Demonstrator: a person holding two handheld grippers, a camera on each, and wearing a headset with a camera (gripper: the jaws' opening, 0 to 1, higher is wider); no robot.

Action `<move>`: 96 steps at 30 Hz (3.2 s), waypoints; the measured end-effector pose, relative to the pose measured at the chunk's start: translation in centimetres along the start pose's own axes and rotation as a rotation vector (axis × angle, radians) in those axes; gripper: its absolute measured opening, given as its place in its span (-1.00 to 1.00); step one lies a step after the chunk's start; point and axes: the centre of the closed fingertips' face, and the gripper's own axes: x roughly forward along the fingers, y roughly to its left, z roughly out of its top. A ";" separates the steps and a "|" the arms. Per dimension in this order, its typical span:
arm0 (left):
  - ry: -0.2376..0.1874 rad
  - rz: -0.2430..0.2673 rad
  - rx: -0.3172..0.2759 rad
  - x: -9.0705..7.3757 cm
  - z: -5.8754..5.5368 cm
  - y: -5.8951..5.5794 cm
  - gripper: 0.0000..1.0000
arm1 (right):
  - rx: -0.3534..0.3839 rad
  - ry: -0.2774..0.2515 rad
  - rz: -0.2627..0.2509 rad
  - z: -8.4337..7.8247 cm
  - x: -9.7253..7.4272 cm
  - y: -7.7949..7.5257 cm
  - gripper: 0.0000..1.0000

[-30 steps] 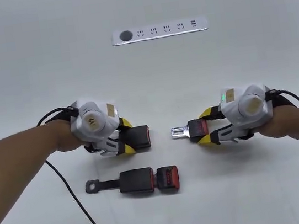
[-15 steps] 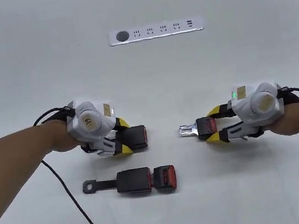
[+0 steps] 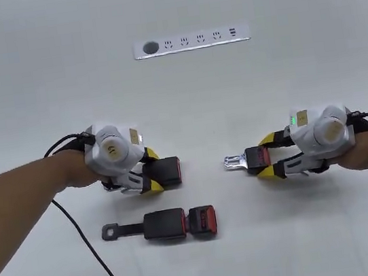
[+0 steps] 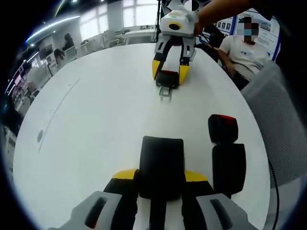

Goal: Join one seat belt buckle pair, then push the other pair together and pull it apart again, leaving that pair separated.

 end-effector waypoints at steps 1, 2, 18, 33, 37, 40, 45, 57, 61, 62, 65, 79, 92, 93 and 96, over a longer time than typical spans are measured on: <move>-0.001 -0.001 -0.028 0.0 0.1 0.0 -0.28 | 0.003 0.004 -0.007 0.0 0.0 -0.1 -0.30; -0.004 0.004 -0.062 0.0 0.3 0.0 -0.27 | 0.005 0.007 -0.013 -0.1 0.0 -0.2 -0.30; -0.172 0.148 -0.341 -1.8 2.1 1.3 0.70 | 0.267 -0.145 -0.323 1.5 -2.0 -2.1 0.39; -0.320 0.347 -0.517 -5.8 1.2 0.1 0.96 | 0.412 -0.241 -0.526 3.9 -4.6 -1.5 0.81; -0.326 0.388 -0.531 -6.8 0.6 -0.7 1.00 | 0.430 -0.254 -0.550 4.3 -5.2 -0.6 0.83; -0.357 0.421 -0.554 -7.9 0.3 -1.4 1.00 | 0.444 -0.265 -0.569 4.3 -5.9 0.0 0.84; -0.394 0.457 -0.574 -9.3 -0.2 -2.4 1.00 | 0.456 -0.277 -0.591 4.3 -6.5 1.1 0.84; -0.471 0.523 -0.602 -12.3 -1.3 -5.5 1.00 | 0.477 -0.308 -0.634 4.3 -8.1 5.1 0.87; -0.498 0.542 -0.613 -13.7 -1.1 -6.8 1.00 | 0.463 -0.311 -0.636 4.5 -8.5 6.5 0.88; -0.509 0.551 -0.617 -14.3 -1.6 -7.2 1.00 | 0.459 -0.311 -0.638 4.7 -8.7 7.2 0.89; -0.536 0.565 -0.629 -15.2 -2.0 -8.0 1.00 | 0.460 -0.332 -0.654 5.1 -9.6 7.9 0.89; -0.570 0.617 -0.663 -17.9 -4.8 -10.5 1.00 | 0.478 -0.360 -0.682 5.0 -11.6 9.9 0.97; -0.598 0.625 -0.671 -18.2 -4.9 -10.5 1.00 | 0.490 -0.368 -0.686 5.3 -11.7 10.2 0.98; -0.596 0.625 -0.668 -18.1 -4.9 -10.4 1.00 | 0.490 -0.366 -0.685 5.3 -11.6 10.3 0.98; -0.595 0.621 -0.666 -18.0 -4.8 -10.5 1.00 | 0.490 -0.362 -0.683 5.2 -11.5 10.4 0.98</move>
